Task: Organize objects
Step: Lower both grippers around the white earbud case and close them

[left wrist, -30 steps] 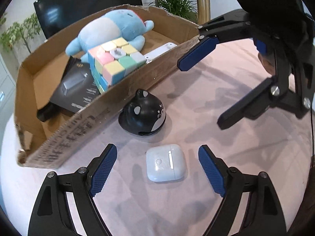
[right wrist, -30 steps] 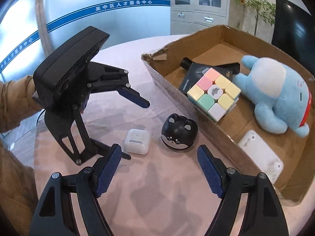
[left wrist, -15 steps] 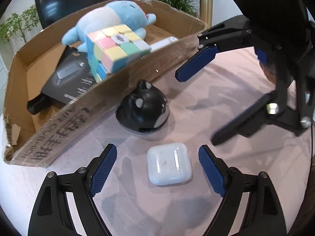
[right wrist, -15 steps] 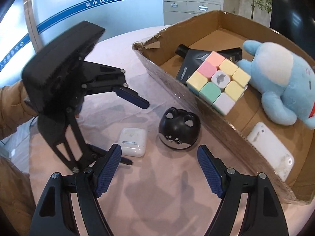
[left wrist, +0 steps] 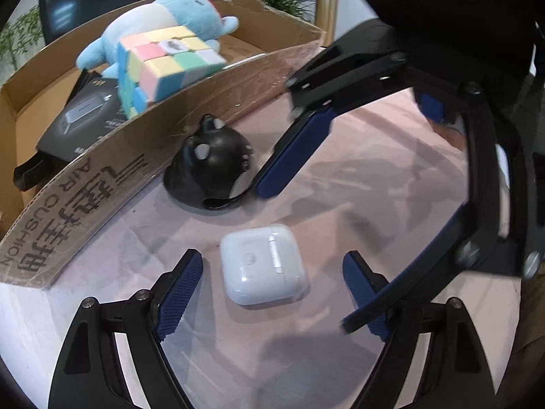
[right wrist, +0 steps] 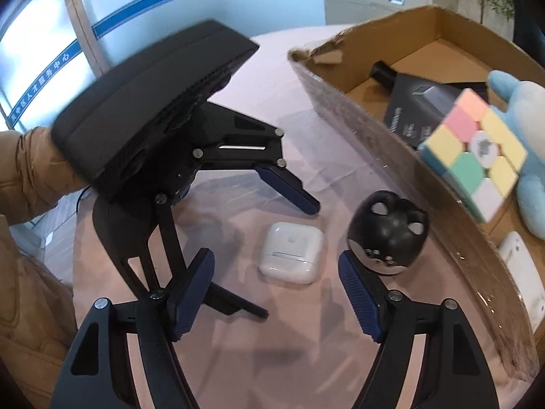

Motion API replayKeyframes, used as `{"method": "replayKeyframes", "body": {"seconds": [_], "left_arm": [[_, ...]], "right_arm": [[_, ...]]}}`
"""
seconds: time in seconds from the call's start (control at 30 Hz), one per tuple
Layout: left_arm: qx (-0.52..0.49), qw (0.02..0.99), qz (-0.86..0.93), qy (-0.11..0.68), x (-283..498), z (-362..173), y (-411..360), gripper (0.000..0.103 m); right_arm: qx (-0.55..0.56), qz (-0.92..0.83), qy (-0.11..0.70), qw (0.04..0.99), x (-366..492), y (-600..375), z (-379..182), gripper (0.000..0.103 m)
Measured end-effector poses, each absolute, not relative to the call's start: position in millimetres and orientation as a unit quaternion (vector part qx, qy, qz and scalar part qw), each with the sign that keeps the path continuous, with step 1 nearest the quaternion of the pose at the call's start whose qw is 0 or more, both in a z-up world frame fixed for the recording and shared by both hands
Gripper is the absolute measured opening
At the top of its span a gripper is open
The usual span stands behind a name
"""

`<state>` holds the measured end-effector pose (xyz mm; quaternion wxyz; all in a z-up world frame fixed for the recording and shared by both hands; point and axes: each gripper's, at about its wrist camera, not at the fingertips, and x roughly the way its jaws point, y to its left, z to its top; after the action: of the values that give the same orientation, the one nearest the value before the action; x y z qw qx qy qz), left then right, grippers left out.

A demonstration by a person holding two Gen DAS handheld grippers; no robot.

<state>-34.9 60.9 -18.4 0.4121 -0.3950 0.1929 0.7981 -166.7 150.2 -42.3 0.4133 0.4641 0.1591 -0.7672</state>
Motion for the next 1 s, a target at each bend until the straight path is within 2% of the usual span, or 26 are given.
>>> {"method": "replayKeyframes", "body": {"seconds": [0.13,0.23,0.33,0.37,0.47,0.63,0.7,0.73,0.8,0.83,1.0], "left_arm": [[-0.39,0.426,0.792,0.198,-33,-18,67,0.079],[-0.388,0.428,0.793,0.193,-34,-18,68,0.072],[-0.384,0.432,0.794,0.19,-34,-17,68,0.061],[-0.382,0.434,0.793,0.19,-34,-17,68,0.054],[-0.38,0.438,0.792,0.189,-34,-16,68,0.048],[-0.378,0.439,0.792,0.194,-30,-17,69,0.05],[-0.377,0.433,0.795,0.197,-27,-18,70,0.056],[-0.377,0.43,0.796,0.2,-26,-18,70,0.058],[-0.384,0.42,0.798,0.2,-25,-20,67,0.073],[-0.387,0.417,0.799,0.198,-25,-20,65,0.075],[-0.388,0.423,0.795,0.195,-14,-21,59,0.076]], "right_arm": [[0.486,-0.753,0.193,0.401,-169,133,-49,0.066],[0.494,-0.751,0.2,0.39,-172,129,-51,0.062],[0.498,-0.752,0.191,0.388,-176,130,-52,0.055],[0.498,-0.753,0.186,0.388,-178,131,-52,0.05],[0.508,-0.751,0.174,0.386,-182,134,-53,0.042],[0.534,-0.73,0.181,0.386,-186,129,-54,0.041],[0.544,-0.723,0.192,0.381,-186,125,-55,0.042],[0.547,-0.721,0.201,0.376,-185,122,-55,0.046],[0.561,-0.716,0.203,0.363,-186,121,-57,0.055],[0.564,-0.718,0.208,0.352,-187,121,-58,0.058],[0.566,-0.721,0.201,0.346,-182,126,-64,0.06]]}}
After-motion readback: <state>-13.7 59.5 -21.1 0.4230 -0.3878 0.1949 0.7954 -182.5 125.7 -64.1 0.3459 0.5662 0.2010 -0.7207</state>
